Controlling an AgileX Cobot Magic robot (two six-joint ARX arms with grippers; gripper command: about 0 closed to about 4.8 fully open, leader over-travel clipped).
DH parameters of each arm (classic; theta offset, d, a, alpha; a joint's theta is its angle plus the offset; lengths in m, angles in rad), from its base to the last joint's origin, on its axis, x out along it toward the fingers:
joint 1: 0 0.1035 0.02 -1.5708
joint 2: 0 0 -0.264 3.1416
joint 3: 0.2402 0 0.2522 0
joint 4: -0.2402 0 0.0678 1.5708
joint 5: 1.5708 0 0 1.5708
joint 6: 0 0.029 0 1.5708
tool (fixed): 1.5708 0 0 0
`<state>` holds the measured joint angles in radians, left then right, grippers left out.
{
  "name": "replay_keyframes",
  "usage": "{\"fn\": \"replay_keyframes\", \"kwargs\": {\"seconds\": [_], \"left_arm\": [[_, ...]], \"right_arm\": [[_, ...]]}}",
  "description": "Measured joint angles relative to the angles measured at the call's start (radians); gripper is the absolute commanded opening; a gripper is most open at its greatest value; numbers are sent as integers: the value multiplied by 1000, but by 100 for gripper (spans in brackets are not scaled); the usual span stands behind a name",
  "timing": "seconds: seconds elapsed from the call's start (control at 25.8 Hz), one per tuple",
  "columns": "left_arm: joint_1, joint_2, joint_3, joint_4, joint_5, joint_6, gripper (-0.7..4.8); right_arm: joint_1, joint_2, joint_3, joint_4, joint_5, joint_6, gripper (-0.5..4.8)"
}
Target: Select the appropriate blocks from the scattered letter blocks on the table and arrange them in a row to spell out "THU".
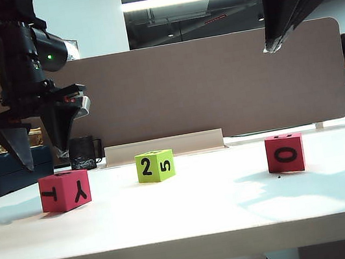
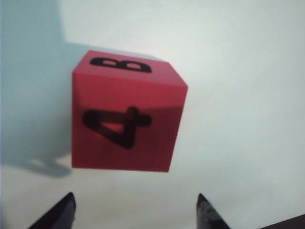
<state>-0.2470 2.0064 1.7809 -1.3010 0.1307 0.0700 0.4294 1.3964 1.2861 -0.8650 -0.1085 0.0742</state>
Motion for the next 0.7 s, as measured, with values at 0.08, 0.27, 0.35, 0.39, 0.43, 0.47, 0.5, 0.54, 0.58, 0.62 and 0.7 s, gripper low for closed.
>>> {"fn": "replay_keyframes", "kwargs": {"seconds": [0.08, 0.27, 0.35, 0.39, 0.43, 0.47, 0.5, 0.54, 0.58, 0.62, 0.7], "left_arm": [[0, 7, 0, 5, 0, 0, 314], [0, 11, 0, 27, 0, -3, 314], [0, 11, 0, 26, 0, -12, 314], [0, 11, 1, 26, 0, -15, 314], [0, 11, 1, 27, -2, -15, 314], [0, 11, 1, 30, -6, -15, 314], [0, 11, 1, 41, -12, -15, 314], [0, 11, 1, 72, -16, -9, 313], [0, 11, 1, 95, -18, -2, 313], [0, 11, 1, 103, -18, 2, 312], [0, 11, 1, 115, -19, 3, 308]], "right_arm": [[0, 0, 0, 0, 0, 0, -5], [0, 0, 0, -8, -1, 0, -5], [0, 0, 0, -8, -2, 0, -5], [0, 0, 0, -8, -5, 0, -5], [0, 0, 0, -8, -5, 0, -5], [0, 0, 0, -8, -5, 0, -5], [0, 0, 0, -8, -5, 0, -5], [0, 0, 0, -8, -15, 0, -5], [0, 0, 0, -5, -33, 12, -5], [0, 0, 0, 0, -44, 21, -5], [2, 0, 0, 16, -62, 38, -5]]}}
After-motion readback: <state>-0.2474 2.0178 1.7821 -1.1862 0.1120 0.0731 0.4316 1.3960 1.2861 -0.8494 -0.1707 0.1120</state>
